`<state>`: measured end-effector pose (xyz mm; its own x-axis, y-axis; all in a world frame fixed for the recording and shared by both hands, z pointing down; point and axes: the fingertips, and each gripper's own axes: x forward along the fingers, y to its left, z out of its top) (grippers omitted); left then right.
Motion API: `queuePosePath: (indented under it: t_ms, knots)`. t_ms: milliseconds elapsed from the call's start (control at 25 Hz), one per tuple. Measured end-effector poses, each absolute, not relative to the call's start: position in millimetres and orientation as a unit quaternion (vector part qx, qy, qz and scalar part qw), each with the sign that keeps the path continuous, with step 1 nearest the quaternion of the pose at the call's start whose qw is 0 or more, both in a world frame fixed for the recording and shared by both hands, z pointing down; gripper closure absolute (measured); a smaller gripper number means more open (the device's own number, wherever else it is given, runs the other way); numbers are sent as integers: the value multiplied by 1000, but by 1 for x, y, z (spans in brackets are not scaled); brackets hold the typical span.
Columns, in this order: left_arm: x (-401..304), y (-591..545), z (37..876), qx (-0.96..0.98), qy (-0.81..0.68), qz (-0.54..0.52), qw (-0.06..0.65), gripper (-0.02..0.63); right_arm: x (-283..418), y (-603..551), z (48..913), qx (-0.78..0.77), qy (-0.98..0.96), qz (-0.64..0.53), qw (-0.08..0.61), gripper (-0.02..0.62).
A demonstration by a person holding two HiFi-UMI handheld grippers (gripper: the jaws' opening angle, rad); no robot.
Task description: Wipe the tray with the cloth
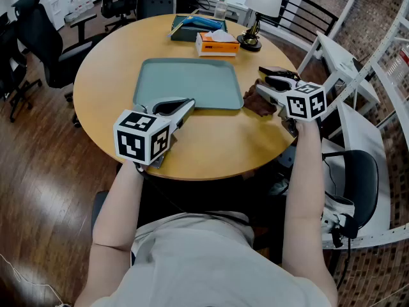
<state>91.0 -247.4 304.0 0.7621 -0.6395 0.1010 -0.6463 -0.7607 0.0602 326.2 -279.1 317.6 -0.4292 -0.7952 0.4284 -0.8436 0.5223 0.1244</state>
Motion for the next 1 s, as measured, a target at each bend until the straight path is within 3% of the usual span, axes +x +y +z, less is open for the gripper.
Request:
queuePosePath:
  t_ms: [160, 240, 280, 360, 440, 640, 880, 1000]
  knots:
    - [101, -233, 291, 944, -327, 50, 14, 605, 348, -280, 367, 470, -816, 94, 323, 328]
    - [104, -228, 289, 946, -321, 51, 8, 605, 350, -282, 385, 455, -815, 111, 343, 328]
    - [104, -226, 289, 946, -320, 51, 8, 605, 350, -283, 389, 452, -816, 117, 342, 345]
    - [103, -226, 290, 946, -320, 52, 8, 606, 348, -286, 392, 450, -820, 126, 331, 455]
    - [101, -226, 292, 946, -319, 53, 10, 606, 347, -287, 393, 447, -823, 131, 325, 495]
    - [99, -226, 297, 948, -314, 51, 21, 606, 347, -289, 371, 469, -820, 97, 315, 522]
    - [98, -226, 302, 949, -309, 48, 30, 606, 291, -292, 266, 458, -873, -9, 167, 522]
    - [97, -221, 301, 950, -306, 48, 27, 605, 250, -289, 267, 398, -892, -41, 209, 521]
